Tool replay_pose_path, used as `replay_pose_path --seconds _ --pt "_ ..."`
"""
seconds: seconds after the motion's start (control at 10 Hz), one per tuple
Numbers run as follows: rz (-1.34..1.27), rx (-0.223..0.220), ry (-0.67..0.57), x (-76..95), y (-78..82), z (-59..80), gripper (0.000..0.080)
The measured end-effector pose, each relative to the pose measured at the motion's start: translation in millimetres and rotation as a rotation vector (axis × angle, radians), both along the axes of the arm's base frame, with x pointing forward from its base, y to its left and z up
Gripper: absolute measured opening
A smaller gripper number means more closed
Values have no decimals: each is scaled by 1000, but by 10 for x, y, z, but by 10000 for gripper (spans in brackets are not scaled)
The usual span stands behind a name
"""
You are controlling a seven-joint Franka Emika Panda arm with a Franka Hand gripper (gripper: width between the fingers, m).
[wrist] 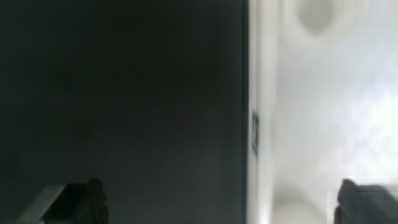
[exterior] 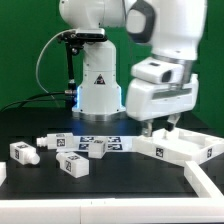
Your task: Assemble one leg
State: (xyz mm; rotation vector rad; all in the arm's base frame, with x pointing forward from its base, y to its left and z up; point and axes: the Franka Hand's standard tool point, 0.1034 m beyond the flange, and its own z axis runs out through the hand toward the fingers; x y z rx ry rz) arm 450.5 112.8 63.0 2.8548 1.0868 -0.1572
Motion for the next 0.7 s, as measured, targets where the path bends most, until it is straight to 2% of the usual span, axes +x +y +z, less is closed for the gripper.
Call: replay_pose_path --seconds 0.2,0.3,0.5,0.6,0.7 --pt "-3 -1 4 -16 -22 -10 649" --pt "6 13 -16 7 -2 -43 649" --pt "9 54 -47 -15 112 -346 649" --pt "31 66 -45 -34 108 -481 649" --pt "32 69 -43 -51 72 -535 649"
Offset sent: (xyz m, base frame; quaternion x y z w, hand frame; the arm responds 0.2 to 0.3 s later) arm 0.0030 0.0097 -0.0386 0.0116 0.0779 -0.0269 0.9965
